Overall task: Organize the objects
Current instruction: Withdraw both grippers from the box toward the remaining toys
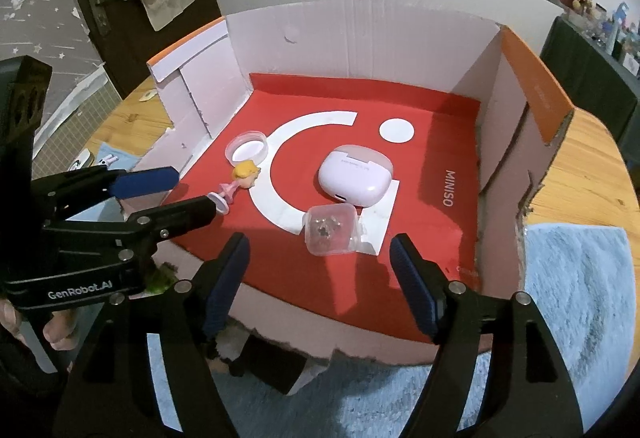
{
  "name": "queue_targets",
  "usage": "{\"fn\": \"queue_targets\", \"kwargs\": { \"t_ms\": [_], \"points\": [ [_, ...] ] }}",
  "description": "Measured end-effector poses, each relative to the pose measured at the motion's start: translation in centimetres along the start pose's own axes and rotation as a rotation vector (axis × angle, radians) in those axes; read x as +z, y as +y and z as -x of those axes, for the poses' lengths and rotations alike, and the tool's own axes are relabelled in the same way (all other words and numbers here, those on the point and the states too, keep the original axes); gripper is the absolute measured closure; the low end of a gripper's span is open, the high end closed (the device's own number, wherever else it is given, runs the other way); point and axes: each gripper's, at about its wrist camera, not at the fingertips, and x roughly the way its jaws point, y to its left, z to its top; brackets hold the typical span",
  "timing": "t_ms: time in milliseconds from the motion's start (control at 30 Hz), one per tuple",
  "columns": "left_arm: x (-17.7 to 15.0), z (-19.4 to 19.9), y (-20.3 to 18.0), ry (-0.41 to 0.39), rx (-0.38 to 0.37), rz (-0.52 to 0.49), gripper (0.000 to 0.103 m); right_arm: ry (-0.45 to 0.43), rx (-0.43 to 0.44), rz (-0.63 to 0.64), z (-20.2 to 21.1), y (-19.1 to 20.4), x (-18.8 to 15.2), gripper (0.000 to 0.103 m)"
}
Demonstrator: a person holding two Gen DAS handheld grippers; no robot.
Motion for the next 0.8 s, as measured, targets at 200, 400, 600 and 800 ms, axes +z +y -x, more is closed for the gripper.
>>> {"fn": "queue_targets", "kwargs": {
  "t_ms": [200,400,600,800],
  "points": [
    [-0.5,1.3,0.1,-0.027,0.007,0.003,0.033,-0.020,-0.006,0.004,1.1,0.3,-0.4,0.026],
    [-0.9,2.0,0.2,-0.039,0.019,0.010,0.031,-0.037,-0.013,0.007,2.0,0.5,-0.8,0.022],
    [-1.5,2.7,0.3,-0.052,0.035,0.011,0.021,-0.049,-0.013,0.000,2.7,0.5,-1.4,0.019],
    [-2.1,3.3,0.0,-0.060,0.041,0.001,0.019,-0.065,-0.013,-0.001,3.5,0.6,-2.0,0.008]
  ]
}}
